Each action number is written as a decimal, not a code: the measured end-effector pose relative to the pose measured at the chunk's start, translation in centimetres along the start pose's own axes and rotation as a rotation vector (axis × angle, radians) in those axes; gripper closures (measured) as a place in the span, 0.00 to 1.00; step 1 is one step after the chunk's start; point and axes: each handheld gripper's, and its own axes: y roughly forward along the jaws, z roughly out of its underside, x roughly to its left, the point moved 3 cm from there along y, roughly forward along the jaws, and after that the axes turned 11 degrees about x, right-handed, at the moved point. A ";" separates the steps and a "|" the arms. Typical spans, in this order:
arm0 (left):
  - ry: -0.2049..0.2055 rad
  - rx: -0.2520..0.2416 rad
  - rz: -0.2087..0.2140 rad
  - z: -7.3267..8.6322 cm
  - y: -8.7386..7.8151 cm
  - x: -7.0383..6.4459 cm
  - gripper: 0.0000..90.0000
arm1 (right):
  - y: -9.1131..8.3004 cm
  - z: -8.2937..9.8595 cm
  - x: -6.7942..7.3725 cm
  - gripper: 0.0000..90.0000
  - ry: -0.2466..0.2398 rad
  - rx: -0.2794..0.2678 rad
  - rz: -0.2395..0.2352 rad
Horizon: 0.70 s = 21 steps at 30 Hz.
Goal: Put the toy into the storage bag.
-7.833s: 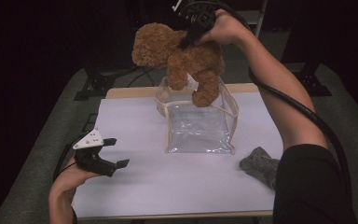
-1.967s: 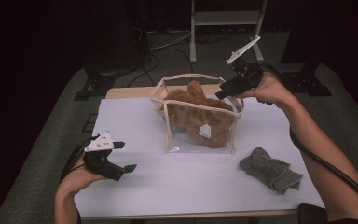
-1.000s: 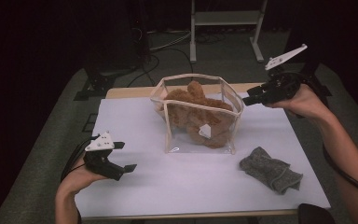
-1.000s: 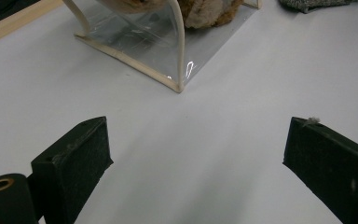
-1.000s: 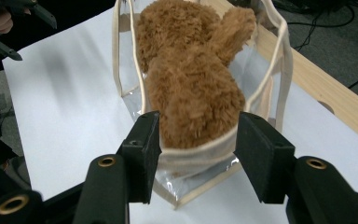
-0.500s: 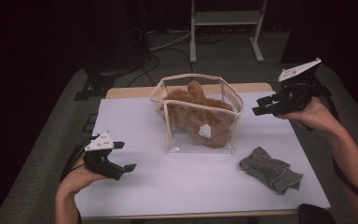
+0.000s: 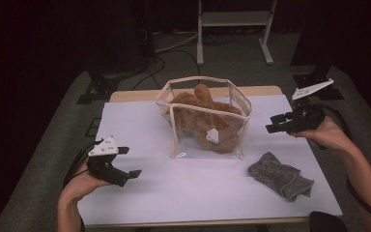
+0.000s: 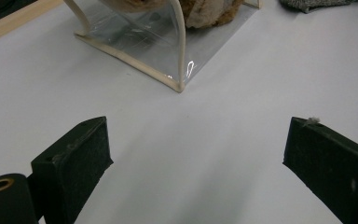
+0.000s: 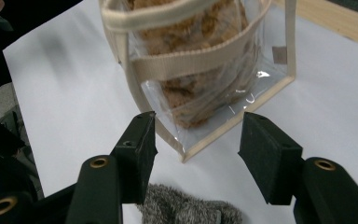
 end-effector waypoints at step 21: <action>0.001 0.003 0.000 0.0 0.0 0.1 0.07 | 2.3 4.3 -0.7 0.47 0.061 -0.002 -0.034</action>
